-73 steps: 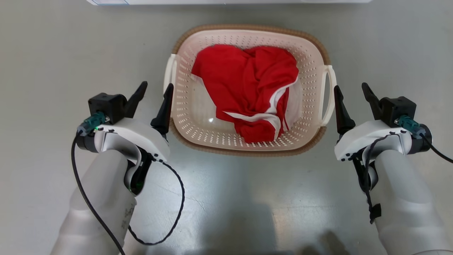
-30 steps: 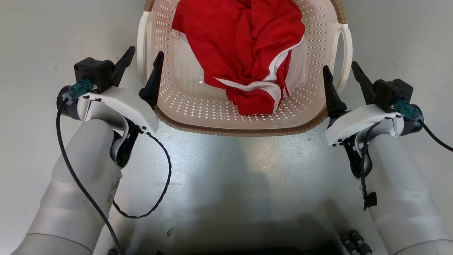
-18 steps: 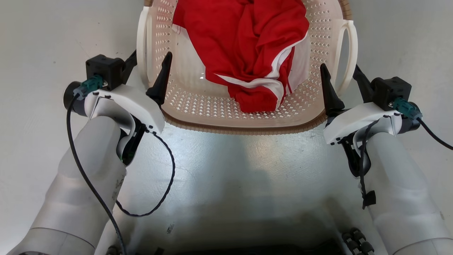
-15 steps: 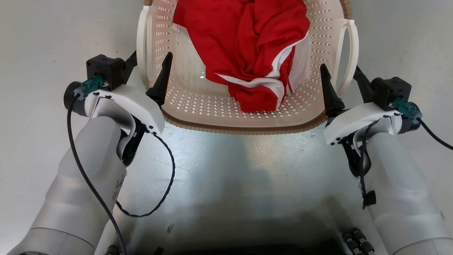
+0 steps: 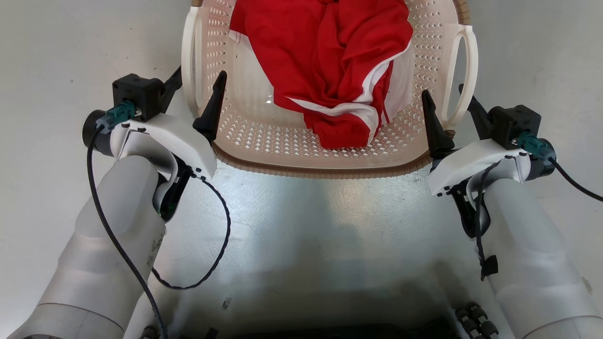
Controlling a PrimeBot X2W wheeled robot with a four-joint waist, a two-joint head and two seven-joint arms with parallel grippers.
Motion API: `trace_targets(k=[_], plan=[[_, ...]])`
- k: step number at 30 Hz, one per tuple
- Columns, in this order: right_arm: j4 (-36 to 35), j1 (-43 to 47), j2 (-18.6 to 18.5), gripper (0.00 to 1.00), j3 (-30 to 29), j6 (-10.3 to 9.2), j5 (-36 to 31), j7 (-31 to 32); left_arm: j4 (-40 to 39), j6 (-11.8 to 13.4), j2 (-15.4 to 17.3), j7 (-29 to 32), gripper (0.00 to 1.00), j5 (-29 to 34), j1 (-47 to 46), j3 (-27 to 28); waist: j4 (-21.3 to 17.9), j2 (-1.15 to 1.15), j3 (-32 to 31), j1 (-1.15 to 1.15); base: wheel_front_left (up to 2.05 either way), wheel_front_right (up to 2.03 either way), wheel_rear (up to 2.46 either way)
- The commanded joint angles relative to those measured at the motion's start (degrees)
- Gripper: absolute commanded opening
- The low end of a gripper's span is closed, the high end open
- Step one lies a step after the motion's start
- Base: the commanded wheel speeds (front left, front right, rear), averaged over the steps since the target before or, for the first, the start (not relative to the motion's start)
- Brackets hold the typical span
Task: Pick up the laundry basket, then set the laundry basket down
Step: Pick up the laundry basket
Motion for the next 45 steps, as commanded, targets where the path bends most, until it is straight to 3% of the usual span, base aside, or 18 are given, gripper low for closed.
trace_targets(k=[1, 9, 10, 11, 12, 13, 31, 45], plan=[[-0.23, 1.64, 0.63, 1.0, 1.23, 0.35, 0.37, -0.79, -0.37, -0.15, 1.75, -0.29, 1.0, -0.02, 0.1, 1.0, 0.01, 0.0, 0.0, 0.0, 0.0, 0.0, 0.0], [0.09, 1.54, 0.63, 1.0, 1.72, 0.35, 0.58, -0.79, 0.0, -0.15, 1.79, -0.29, 0.99, 0.16, 0.3, 0.95, -0.1, 0.0, -0.12, 0.0, 0.0, 0.0, 0.0], [0.09, 1.52, 0.63, 0.6, 1.78, 0.35, 0.58, -0.79, 0.07, -0.15, 1.74, -0.29, 0.85, 0.12, 0.32, 0.83, -0.08, 0.0, -0.14, 0.0, 0.0, 0.0, 0.0], [-0.08, 1.48, 0.63, 0.0, 2.01, 0.35, 0.8, -0.79, 0.23, -0.15, 1.7, -0.29, 0.52, 0.1, 0.32, 0.45, -0.04, 0.0, -0.16, 0.0, 0.0, 0.0, 0.0], [-0.17, 1.5, 0.63, 0.0, 2.1, 0.35, 1.17, -0.79, 0.36, -0.15, 1.73, -0.29, 0.15, 0.06, 0.24, 0.14, 0.0, 0.0, -0.16, 0.0, 0.0, 0.0, 0.0], [0.06, 1.54, 0.63, 0.0, 2.22, 0.35, 1.22, -0.79, 0.46, -0.15, 1.74, -0.29, 0.0, -0.02, 0.18, -0.07, 0.06, 0.0, -0.16, 0.0, 0.0, 0.0, 0.0], [3.0, 1.8, 0.63, 0.0, 6.85, 0.35, 1.33, -0.79, 2.85, -0.15, -0.65, -0.29, 0.0, -0.57, 0.38, -0.37, 1.11, 0.0, -2.36, 0.0, 0.0, 0.0, 0.0], [8.3, 2.75, 0.63, 0.0, 14.34, 0.35, 3.42, 4.59, 11.55, -0.15, -4.66, -0.29, 0.0, -1.54, 4.25, -2.35, 2.69, 0.0, -14.39, 0.0, 0.0, 0.0, 0.0]])
